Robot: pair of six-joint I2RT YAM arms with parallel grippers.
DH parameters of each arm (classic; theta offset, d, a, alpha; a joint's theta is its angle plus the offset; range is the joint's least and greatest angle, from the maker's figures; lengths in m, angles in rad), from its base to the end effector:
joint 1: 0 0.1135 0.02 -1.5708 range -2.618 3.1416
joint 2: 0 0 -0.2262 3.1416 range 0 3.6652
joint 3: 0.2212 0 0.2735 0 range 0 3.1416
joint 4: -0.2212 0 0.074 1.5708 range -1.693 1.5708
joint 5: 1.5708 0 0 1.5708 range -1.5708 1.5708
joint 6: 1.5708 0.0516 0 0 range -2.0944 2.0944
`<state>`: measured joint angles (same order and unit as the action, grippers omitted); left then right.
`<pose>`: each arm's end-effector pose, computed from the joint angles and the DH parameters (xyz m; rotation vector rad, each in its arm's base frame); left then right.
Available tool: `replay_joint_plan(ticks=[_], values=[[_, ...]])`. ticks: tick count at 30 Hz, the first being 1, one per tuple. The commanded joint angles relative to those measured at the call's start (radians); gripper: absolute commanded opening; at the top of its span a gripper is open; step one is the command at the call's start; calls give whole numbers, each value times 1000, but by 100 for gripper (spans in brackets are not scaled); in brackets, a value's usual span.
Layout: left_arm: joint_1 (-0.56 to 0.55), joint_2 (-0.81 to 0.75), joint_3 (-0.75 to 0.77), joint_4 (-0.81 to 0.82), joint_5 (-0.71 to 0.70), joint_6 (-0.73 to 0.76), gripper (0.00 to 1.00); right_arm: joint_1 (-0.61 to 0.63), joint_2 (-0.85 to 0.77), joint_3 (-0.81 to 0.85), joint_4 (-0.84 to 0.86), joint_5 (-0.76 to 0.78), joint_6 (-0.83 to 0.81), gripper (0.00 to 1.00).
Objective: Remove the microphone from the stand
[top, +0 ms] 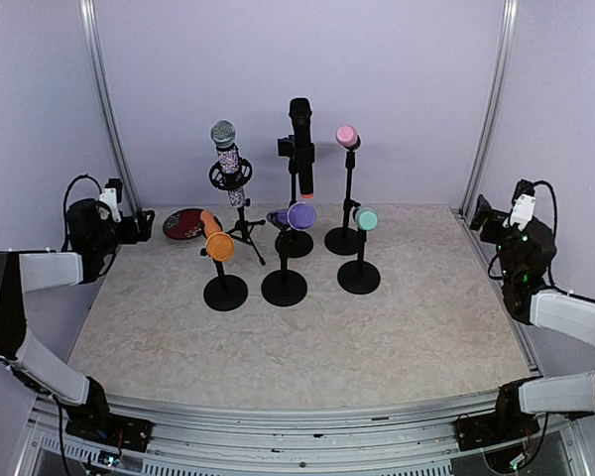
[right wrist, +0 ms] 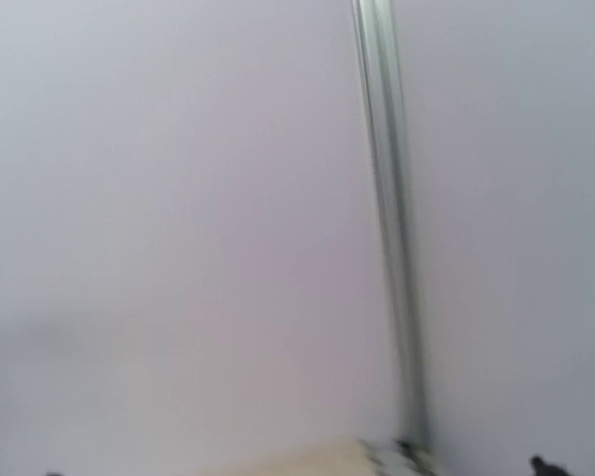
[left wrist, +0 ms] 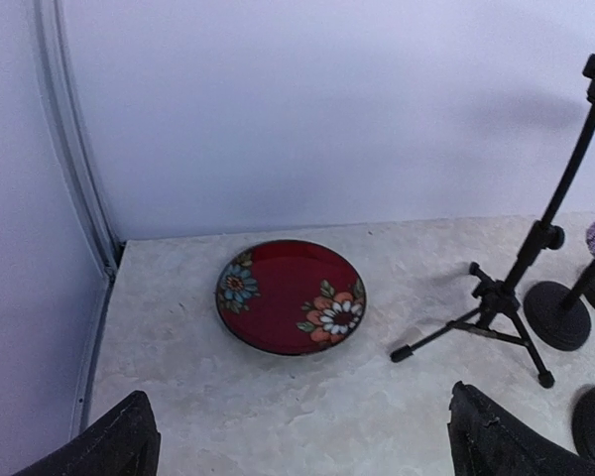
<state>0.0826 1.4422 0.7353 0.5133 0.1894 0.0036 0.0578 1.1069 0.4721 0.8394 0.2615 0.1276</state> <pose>0.3548 0.0196 0.1862 0.0679 1.7607 -0.1044 0.2908 0.0035 0.2310 0.2662 1.3472 -0.0233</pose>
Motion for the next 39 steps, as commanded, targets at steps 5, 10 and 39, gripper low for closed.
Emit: replay_joint_plan(ticks=[5, 10, 39], values=[[18, -141, 153, -632, 350, 138, 99, 1, -128, 234, -375, -406, 281, 100], [13, -196, 203, -797, 419, 206, 99, 309, -117, 429, -573, -163, 96, 100], [-56, -361, 130, -934, 490, 303, 99, 1206, 1011, 1639, -1241, 318, 6, 93]])
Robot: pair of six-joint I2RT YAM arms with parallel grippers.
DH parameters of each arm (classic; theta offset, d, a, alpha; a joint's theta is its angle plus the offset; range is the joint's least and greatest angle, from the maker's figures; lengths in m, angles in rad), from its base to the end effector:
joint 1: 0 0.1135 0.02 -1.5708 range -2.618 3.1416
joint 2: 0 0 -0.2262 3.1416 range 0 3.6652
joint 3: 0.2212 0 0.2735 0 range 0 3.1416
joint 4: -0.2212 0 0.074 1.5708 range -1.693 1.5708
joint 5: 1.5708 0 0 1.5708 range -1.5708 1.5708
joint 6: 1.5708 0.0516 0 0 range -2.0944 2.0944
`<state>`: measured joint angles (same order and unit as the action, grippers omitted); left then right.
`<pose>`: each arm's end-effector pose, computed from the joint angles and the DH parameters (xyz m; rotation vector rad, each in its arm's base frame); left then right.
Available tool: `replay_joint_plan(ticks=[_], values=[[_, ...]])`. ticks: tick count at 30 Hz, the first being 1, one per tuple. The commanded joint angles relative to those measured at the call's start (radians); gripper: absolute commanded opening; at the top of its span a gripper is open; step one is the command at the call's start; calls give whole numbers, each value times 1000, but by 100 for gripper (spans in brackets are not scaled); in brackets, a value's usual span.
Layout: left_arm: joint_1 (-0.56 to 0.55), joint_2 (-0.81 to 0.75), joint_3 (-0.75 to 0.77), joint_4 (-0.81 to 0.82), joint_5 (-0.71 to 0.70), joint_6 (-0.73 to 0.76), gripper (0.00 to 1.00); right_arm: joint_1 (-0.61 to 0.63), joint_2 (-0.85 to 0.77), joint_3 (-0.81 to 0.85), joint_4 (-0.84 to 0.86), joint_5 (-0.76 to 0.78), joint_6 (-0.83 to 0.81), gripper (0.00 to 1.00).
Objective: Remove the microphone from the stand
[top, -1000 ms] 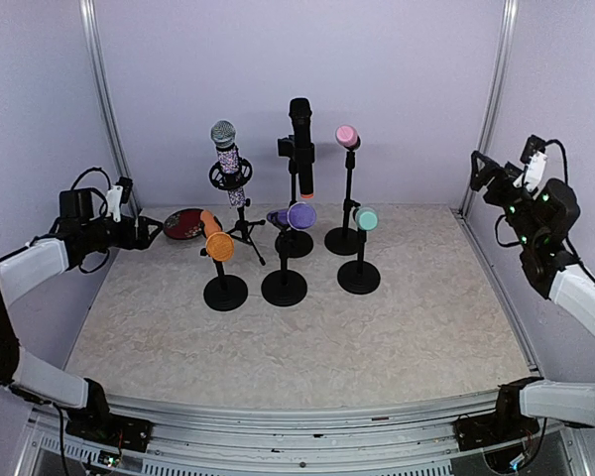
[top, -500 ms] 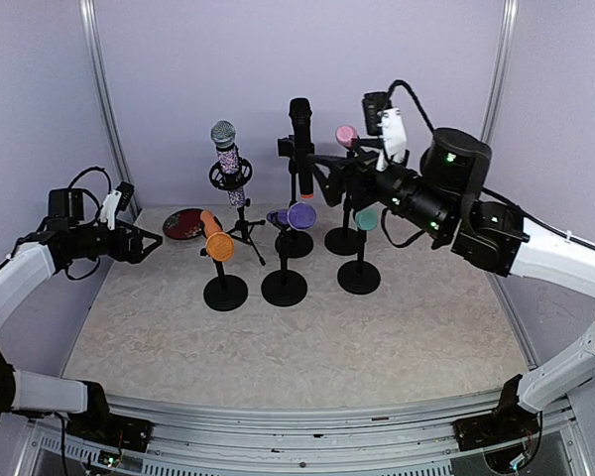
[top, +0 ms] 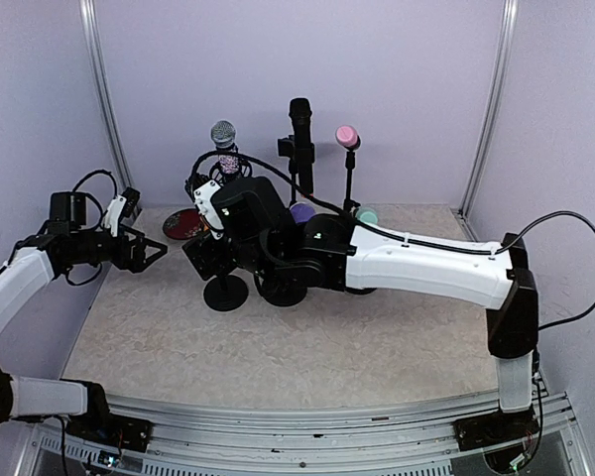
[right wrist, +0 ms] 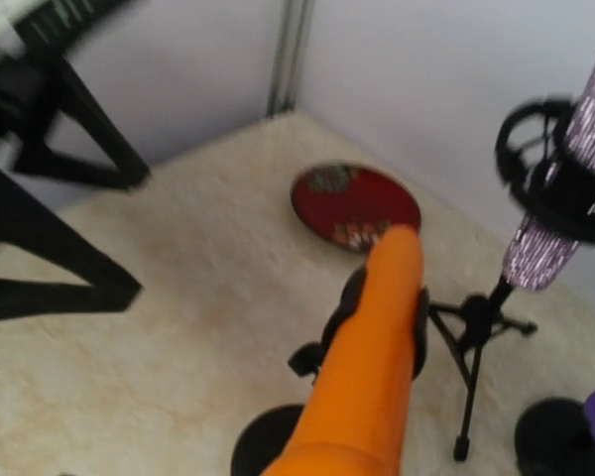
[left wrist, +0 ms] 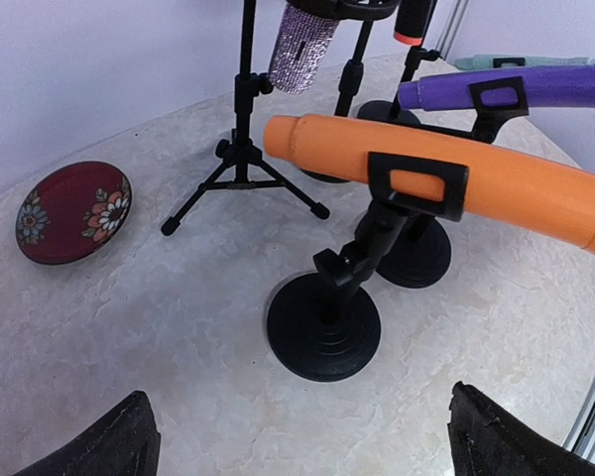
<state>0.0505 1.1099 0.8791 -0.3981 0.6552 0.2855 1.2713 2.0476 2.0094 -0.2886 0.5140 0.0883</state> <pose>0.2870 -0.0170 0.2459 0.5973 2.0101 -0.5164 0.1734 0.4754 0.3261 -0.7408 1.7267 0.4548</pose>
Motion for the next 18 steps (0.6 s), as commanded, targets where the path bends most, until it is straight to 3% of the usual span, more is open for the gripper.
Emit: replay_joint_plan(ticks=[1, 9, 18], values=[[-30, -36, -19, -14, 12, 14, 99, -9, 93, 123, -124, 81, 48, 93], [-59, -66, -40, 26, 0, -13, 99, -19, 149, 140, -143, 119, 91, 85], [-95, -95, -91, 72, -36, -35, 99, -35, 150, 115, -107, 114, 119, 63]])
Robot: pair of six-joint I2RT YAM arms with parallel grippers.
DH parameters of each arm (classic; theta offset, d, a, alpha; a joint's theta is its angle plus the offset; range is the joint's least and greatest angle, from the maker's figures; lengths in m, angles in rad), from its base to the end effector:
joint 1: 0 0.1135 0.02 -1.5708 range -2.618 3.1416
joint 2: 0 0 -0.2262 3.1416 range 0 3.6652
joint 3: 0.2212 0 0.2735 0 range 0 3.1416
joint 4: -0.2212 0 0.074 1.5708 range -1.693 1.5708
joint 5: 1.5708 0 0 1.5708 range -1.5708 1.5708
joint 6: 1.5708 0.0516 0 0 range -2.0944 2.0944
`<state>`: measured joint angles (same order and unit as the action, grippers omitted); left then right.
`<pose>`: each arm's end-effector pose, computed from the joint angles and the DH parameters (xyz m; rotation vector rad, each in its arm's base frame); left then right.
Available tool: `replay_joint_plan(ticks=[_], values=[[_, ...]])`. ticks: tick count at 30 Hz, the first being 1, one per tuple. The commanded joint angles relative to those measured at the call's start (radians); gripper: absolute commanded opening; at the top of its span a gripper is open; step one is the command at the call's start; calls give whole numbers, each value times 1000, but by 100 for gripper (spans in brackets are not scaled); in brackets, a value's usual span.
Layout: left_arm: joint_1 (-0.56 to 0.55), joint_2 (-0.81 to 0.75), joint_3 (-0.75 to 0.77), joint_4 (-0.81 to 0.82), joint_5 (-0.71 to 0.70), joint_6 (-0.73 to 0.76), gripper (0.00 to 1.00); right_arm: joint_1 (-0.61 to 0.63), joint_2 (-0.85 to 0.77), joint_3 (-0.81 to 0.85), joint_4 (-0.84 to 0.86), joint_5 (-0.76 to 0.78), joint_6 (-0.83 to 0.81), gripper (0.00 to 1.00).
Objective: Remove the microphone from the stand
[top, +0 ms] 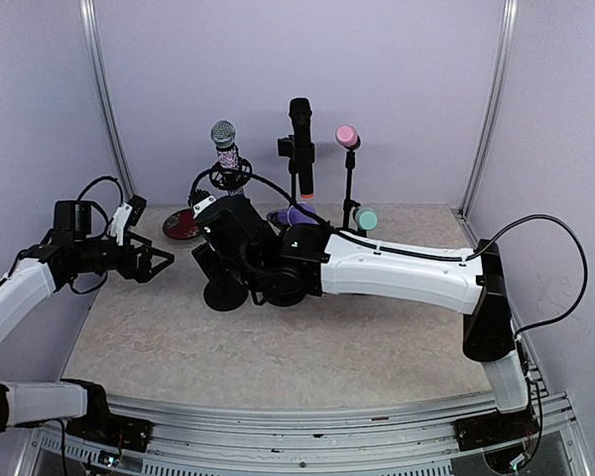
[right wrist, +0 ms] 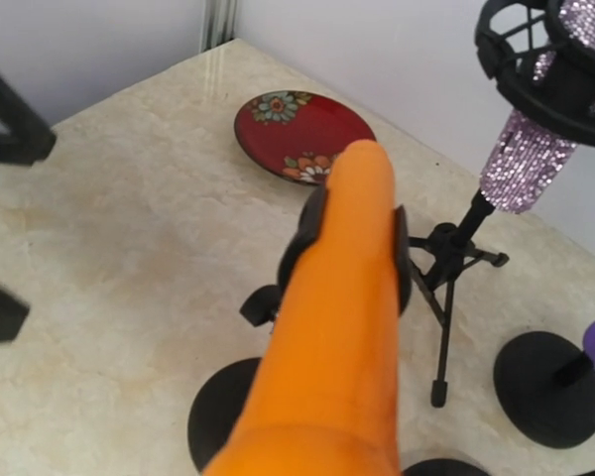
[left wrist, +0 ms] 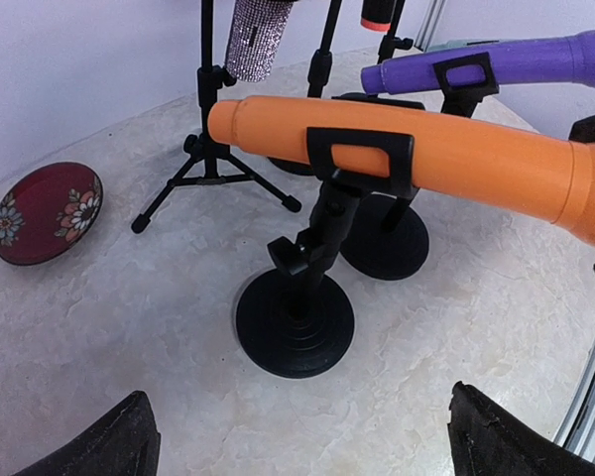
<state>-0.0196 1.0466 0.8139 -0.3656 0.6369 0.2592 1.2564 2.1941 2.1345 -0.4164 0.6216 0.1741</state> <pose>0.2750 -0.0361 0.2411 0.6399 1.9845 -0.5426 0.1909 0.4900 0.2880 -0.6696 1.8471 0.3032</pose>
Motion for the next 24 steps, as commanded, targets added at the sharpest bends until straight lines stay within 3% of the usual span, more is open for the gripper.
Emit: replay_joint_plan(ticks=[1, 4, 7, 10, 19, 24], values=[[-33, -34, -28, 40, -23, -9, 99, -24, 5, -9, 17, -5, 42, 62], [-51, -32, -30, 50, -39, -10, 99, -41, 5, -17, -2, -58, 87, 64], [-66, -16, -29, 59, -38, -1, 99, -59, 0, -28, -12, -117, 127, 79], [-88, 17, -9, 56, -33, 7, 99, -84, -9, -43, -15, -181, 181, 82], [-152, 91, 45, 63, -53, 22, 99, -92, -31, -73, 50, -218, 182, 61], [-155, 107, 47, 108, -82, 20, 99, -89, -22, -62, 46, -218, 190, 43]])
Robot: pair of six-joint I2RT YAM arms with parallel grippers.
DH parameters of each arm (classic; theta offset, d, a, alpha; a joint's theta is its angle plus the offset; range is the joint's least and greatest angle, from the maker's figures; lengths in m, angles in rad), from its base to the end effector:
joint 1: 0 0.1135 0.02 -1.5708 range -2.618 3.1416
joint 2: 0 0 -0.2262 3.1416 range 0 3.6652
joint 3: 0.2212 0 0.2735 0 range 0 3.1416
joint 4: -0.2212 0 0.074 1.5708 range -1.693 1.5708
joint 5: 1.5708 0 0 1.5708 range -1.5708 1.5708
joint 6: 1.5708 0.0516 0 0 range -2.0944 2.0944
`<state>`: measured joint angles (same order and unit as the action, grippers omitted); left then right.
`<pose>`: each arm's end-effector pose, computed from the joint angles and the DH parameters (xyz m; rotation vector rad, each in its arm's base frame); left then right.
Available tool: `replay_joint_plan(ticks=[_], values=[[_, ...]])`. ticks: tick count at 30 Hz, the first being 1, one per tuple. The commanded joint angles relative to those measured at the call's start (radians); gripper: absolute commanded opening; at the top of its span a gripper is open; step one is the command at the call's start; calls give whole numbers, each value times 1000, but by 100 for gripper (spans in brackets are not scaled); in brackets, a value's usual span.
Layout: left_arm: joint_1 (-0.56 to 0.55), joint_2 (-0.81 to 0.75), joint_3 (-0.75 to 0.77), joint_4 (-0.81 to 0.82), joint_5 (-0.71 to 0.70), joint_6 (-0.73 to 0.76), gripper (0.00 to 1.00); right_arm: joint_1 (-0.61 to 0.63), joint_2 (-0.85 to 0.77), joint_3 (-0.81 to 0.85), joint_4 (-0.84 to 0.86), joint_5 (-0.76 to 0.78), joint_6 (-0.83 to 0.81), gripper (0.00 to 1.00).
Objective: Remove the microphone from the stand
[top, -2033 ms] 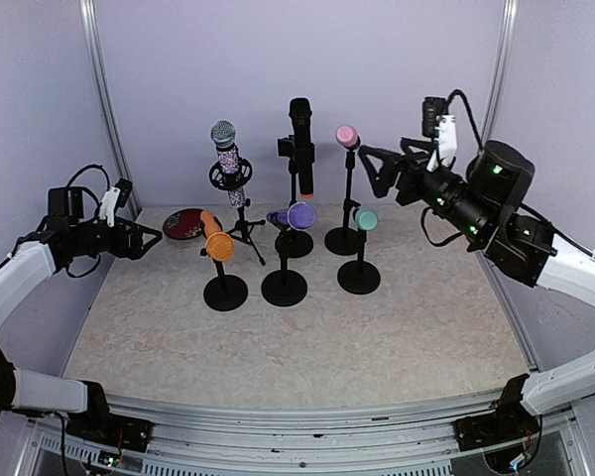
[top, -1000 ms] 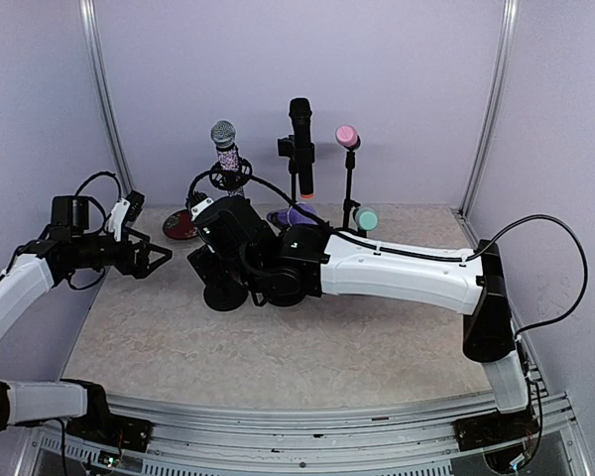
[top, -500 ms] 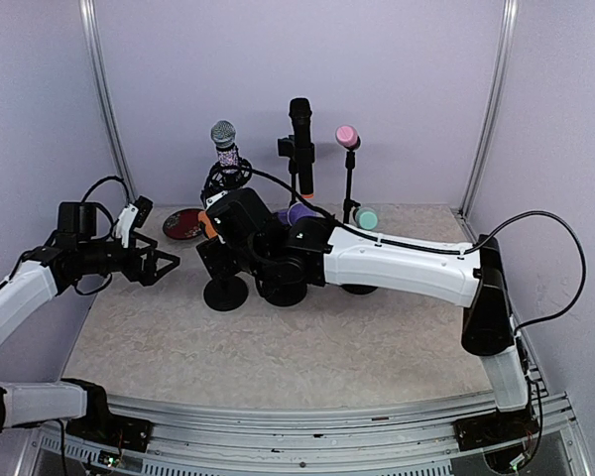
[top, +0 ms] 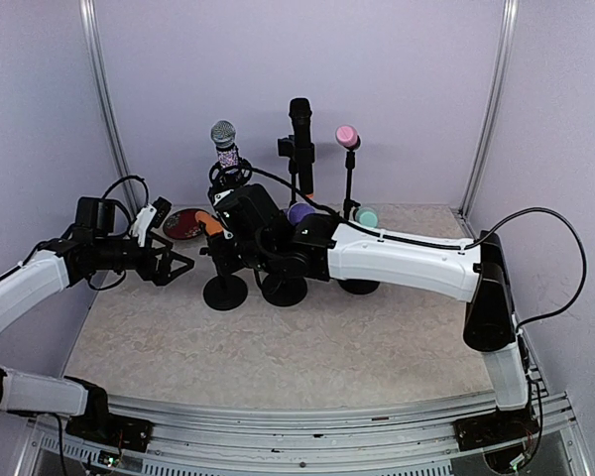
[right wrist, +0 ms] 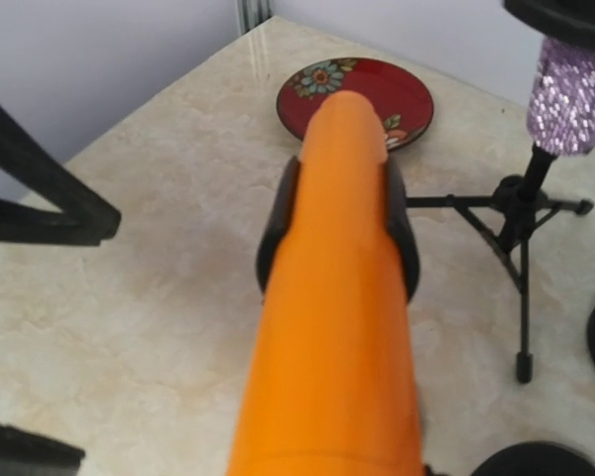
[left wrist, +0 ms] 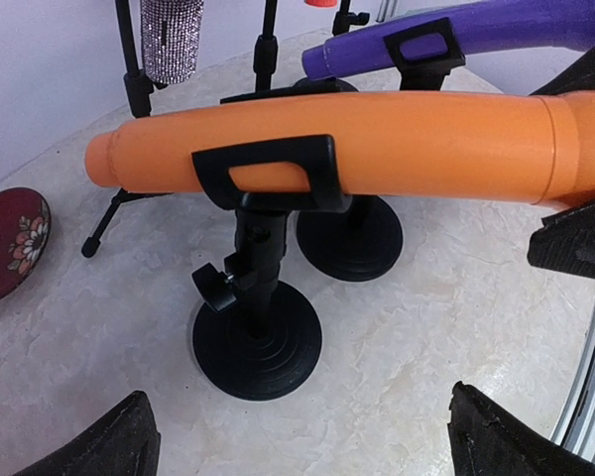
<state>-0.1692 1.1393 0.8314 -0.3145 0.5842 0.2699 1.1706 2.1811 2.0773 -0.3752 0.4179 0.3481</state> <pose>0.2840 -0.0774 0.2270 0.7762 1.9855 -0.5783 0.2253 0.4788 0.2751 -0.5719 1.9657 0.5369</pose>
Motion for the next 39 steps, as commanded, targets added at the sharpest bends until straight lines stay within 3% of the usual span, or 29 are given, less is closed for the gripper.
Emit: replay_joint_plan(ticks=[1, 6, 16, 19, 31, 39], values=[[-8, 21, 29, 69, -34, 1, 99, 1, -10, -7, 8, -11, 17, 39], [-58, 69, 41, 96, -107, -8, 97, 40, -22, -26, 68, -6, 31, 25], [-112, 147, 48, 158, -169, -41, 83, 117, -31, -23, 152, 10, 78, 12], [-112, 152, 45, 169, -188, -44, 74, 133, -36, -25, 163, 29, 74, 9], [-110, 76, -64, 265, -271, -14, 15, 152, -117, -154, 193, 105, 67, 3], [-112, 70, -101, 315, -308, -22, 6, 168, -272, -297, 205, 138, 78, 1]])
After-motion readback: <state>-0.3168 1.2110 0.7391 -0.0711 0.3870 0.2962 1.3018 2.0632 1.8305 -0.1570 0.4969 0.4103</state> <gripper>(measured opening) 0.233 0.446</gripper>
